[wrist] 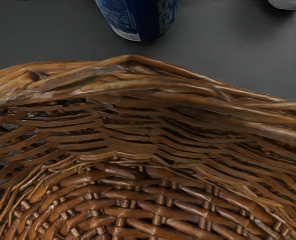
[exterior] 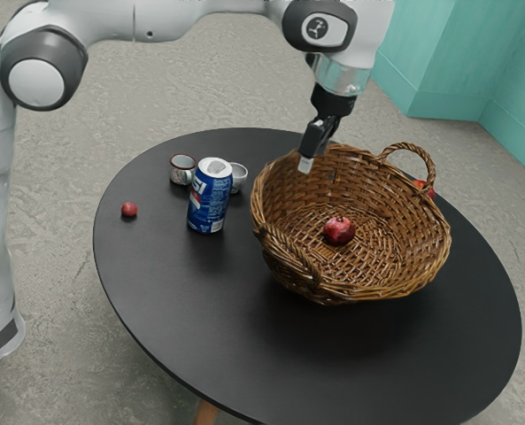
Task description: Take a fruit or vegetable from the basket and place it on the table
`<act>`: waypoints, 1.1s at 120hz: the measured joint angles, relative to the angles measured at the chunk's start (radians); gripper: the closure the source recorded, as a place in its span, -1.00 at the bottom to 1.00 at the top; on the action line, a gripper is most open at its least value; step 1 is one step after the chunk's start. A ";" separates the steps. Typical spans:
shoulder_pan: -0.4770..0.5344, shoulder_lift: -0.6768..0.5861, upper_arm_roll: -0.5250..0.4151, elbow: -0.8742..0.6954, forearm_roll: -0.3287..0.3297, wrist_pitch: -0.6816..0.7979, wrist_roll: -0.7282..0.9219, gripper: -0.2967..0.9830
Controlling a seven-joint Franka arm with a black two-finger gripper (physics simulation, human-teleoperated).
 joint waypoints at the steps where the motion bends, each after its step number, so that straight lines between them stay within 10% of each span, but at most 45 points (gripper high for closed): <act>1: -0.001 0.000 0.000 0.000 0.002 0.000 0.001 -0.54; 60: -0.094 0.171 0.025 0.189 -0.054 0.016 0.070 -0.54; 132: -0.070 0.198 0.033 0.011 -0.059 0.220 0.234 -0.54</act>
